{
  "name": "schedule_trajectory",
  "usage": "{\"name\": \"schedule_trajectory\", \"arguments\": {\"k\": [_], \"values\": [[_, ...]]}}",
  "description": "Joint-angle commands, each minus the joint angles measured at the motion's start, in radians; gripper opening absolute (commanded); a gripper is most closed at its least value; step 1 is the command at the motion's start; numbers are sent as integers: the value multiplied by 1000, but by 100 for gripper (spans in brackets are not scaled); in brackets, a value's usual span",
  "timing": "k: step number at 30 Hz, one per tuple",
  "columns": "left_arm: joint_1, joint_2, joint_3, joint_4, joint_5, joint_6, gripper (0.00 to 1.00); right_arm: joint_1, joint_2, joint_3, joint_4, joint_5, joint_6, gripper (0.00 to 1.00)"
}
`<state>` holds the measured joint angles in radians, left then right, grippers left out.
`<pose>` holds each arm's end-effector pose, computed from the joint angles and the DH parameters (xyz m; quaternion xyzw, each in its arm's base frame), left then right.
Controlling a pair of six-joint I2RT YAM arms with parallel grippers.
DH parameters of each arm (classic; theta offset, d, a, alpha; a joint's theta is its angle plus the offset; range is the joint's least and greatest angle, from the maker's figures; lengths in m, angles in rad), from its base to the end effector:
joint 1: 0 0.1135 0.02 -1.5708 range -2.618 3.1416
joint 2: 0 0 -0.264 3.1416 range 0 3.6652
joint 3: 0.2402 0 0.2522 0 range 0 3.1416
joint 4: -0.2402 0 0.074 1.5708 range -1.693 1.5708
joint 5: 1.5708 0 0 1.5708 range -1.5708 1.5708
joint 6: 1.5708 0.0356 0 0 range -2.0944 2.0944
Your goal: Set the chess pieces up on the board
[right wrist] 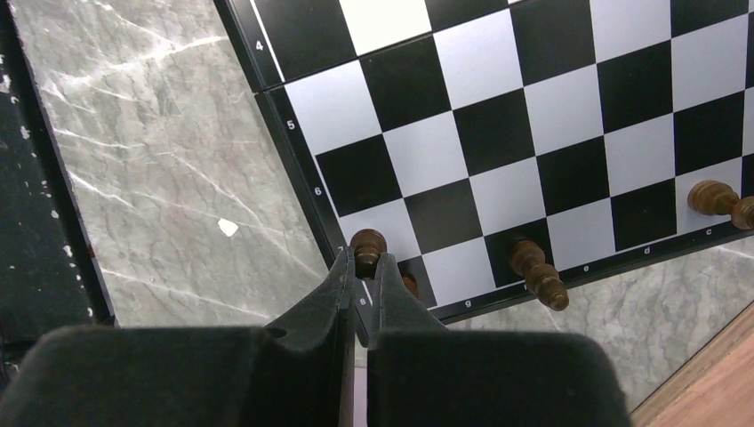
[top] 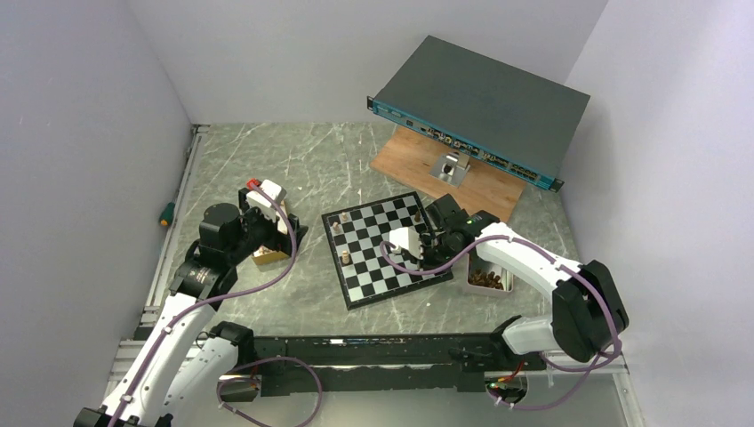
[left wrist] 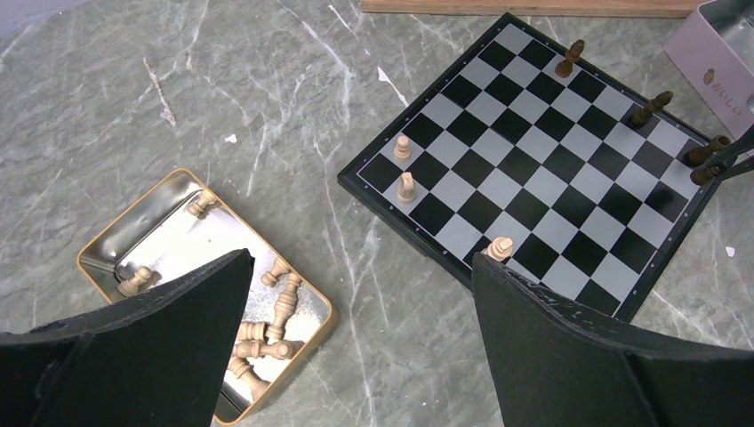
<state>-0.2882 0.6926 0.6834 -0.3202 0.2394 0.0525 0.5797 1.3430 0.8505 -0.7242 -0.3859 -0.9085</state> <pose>0.1559 -0.0550 0.3047 0.2054 0.7842 -0.1644 0.5620 0.1949 0.1436 0.2074 -0.6792 0.6879 0.1579 0.2014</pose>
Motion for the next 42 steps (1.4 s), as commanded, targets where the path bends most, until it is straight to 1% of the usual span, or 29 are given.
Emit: {"name": "schedule_trajectory", "arguments": {"k": [1, 21, 42], "values": [[6, -8, 13, 23, 9, 14, 99, 6, 9, -8, 33, 28, 12, 0], [6, -9, 13, 22, 14, 12, 99, 7, 44, -14, 46, 56, 24, 2], [6, -10, 13, 22, 15, 12, 99, 6, 73, -14, 42, 50, 28, 6]]}}
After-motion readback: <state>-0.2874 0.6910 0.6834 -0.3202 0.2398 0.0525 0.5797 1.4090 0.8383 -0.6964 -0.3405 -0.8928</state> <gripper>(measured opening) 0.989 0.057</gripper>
